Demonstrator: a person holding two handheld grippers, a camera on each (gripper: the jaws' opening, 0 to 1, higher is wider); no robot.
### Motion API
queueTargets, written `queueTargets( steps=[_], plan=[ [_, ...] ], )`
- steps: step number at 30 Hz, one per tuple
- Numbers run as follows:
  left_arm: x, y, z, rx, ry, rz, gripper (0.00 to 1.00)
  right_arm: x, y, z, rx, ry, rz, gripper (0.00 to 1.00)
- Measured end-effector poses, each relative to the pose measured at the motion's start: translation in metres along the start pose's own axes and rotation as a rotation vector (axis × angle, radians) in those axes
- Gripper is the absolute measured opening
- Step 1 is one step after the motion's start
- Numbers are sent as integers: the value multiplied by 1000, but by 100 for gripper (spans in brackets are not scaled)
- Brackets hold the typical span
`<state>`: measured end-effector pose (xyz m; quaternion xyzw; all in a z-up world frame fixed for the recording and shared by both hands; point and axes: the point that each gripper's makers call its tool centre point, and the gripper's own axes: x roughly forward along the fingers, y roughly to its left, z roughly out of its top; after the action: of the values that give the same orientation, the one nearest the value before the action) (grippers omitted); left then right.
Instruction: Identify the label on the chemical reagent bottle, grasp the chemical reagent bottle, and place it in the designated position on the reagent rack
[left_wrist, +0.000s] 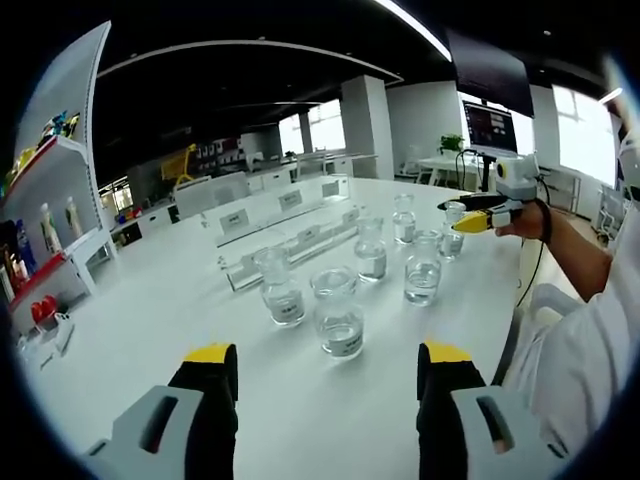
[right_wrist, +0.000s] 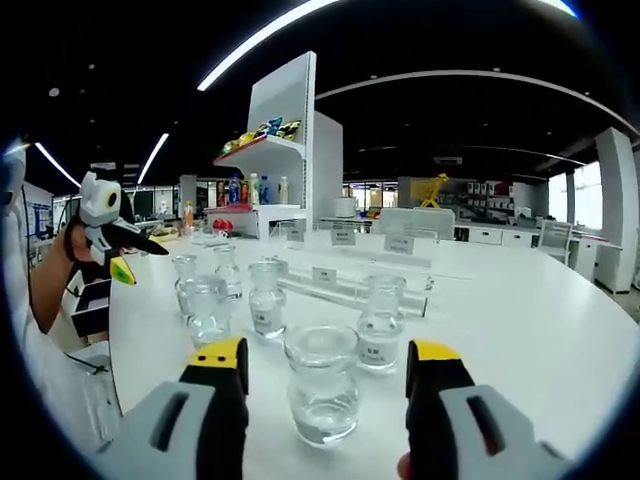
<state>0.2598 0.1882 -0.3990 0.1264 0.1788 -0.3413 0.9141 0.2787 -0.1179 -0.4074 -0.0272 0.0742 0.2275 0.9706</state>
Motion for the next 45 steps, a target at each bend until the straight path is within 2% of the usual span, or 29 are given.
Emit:
queueTargets(
  steps=[16, 22, 27, 37, 45],
  plan=[
    [-1, 0, -1, 4, 4, 0, 73, 5, 3, 0, -6, 4, -3, 54],
    [0, 2, -3, -2, 8, 5, 73, 3, 1, -1, -1, 5, -13, 47],
    [0, -3, 0, 8, 1, -10, 72, 1, 3, -4, -4, 12, -5, 42],
    [-2, -2, 1, 7, 0, -1, 72, 1, 5, -7, -14, 29, -1, 26],
    [1, -1, 0, 11, 7, -5, 72, 1, 4, -9, -24, 42, -7, 25]
  ],
)
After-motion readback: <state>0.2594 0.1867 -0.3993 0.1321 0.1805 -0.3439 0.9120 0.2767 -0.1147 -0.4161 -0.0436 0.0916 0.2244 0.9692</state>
